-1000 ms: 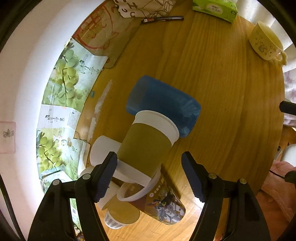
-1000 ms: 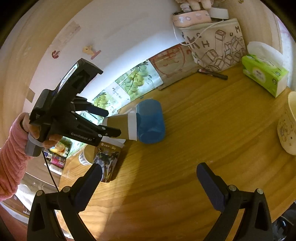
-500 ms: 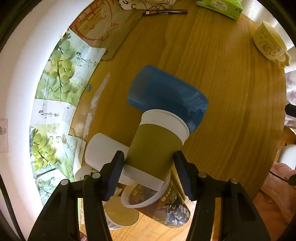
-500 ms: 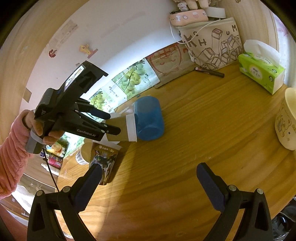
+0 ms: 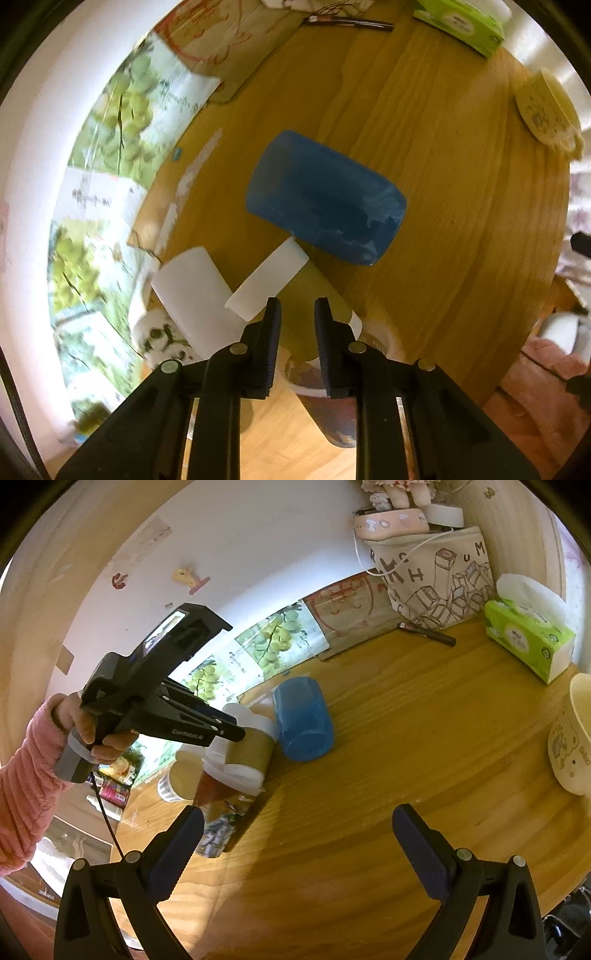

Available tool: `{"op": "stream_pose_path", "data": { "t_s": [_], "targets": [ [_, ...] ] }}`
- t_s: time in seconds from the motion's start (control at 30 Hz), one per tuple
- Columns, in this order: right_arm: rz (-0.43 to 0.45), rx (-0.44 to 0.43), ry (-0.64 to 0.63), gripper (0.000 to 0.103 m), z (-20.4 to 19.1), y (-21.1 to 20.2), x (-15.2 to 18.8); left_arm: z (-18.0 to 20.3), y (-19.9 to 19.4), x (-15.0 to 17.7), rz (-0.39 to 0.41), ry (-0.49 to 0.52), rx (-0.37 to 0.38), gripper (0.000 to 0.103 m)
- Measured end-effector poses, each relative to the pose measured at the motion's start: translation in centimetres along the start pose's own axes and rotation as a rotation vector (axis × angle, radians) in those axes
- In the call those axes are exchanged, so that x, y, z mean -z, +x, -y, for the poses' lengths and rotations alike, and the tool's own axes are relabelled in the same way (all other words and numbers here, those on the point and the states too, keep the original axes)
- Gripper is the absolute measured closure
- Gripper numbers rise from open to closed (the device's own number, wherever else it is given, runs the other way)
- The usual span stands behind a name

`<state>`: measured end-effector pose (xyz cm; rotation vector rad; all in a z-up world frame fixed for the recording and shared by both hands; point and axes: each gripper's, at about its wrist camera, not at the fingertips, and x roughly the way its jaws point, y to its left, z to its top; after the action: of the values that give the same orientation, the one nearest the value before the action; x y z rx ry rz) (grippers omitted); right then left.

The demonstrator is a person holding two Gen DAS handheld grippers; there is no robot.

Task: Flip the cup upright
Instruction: 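Rotate the held cup with the left gripper until its rim faces up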

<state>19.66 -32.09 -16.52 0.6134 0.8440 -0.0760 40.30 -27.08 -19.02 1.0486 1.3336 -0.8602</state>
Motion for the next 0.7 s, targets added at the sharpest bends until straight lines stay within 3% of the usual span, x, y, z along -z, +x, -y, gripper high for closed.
{"op": "stream_pose_path", "data": {
  "t_s": [0.1,0.17,0.23,0.5,0.7],
  "targets": [
    [-0.005,-0.003,-0.001,0.001,0.2,-0.1,0.1,-0.6,0.5,0.2,-0.025,-0.042,0.02,0.077],
    [-0.009,-0.003,0.0,0.001,0.4,-0.2,0.1,-1.0,1.0,0.4,-0.05,-0.071,0.03,0.069],
    [-0.012,-0.004,0.001,0.001,0.5,-0.2,0.2,-1.3,1.5,0.6,-0.058,-0.098,0.055,0.055],
    [-0.027,-0.002,0.0,0.001,0.4,-0.2,0.5,-2.3,2.9,1.0,-0.063,-0.216,0.176,0.044],
    [-0.029,0.002,-0.001,0.001,0.3,-0.5,0.7,-4.2,4.4,0.7,-0.064,-0.342,0.275,0.044]
  ]
}}
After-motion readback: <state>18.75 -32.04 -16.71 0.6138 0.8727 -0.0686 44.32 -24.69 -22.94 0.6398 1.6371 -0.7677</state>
